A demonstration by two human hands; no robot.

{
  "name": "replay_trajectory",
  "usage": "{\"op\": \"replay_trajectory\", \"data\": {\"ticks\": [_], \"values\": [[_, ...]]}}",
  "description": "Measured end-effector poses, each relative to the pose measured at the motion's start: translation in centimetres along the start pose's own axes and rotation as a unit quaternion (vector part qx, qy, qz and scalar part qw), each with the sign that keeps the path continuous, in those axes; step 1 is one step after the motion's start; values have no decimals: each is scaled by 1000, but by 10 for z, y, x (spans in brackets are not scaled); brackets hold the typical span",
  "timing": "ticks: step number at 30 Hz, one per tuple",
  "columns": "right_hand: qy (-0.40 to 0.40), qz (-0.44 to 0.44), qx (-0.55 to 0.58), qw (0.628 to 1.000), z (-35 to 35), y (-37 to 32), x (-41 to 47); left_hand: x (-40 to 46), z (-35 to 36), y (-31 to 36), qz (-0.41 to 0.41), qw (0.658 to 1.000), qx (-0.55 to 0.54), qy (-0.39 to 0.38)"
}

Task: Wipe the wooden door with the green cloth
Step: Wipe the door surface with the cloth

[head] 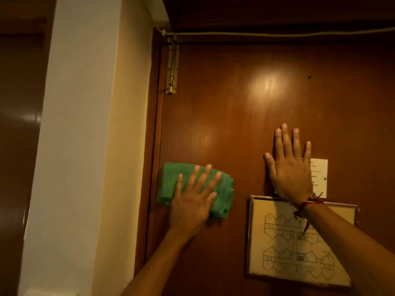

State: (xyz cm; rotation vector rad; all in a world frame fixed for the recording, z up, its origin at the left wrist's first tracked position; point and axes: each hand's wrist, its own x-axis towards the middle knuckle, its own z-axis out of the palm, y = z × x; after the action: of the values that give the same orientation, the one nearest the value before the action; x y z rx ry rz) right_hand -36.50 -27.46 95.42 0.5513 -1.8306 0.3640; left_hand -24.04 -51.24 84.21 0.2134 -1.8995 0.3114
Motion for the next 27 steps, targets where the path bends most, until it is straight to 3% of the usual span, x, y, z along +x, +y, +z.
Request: {"op": "replay_trajectory", "data": {"ticks": [4, 7, 12, 15, 18, 20, 24, 25, 27], "values": [[-12, 1, -1, 1000, -2, 0, 1, 59, -24, -33, -154, 987, -5, 40], [-14, 9, -10, 1000, -3, -4, 0, 134, -37, -13, -187, 979, -41, 71], [-17, -5, -9, 1000, -2, 0, 0, 181, -36, 60, -66, 991, -73, 85], [-35, -5, -15, 999, -8, 2, -7, 134, -21, 64, 33, 993, -72, 83], [-57, 6, -34, 998, -19, -4, -9, 64, -8, 40, 69, 993, -73, 57], [-77, 15, -28, 997, -26, -11, -8, 44, -6, 16, 34, 997, -65, 40], [-93, 46, 30, 994, -46, -27, -6, 89, -25, -7, -205, 969, -104, 92], [-87, 61, 55, 993, -52, -34, -4, 106, -30, -2, -230, 960, -118, 104], [-66, 105, 130, 984, -61, -47, 2, 128, -35, 16, -195, 966, -136, 107]]}}
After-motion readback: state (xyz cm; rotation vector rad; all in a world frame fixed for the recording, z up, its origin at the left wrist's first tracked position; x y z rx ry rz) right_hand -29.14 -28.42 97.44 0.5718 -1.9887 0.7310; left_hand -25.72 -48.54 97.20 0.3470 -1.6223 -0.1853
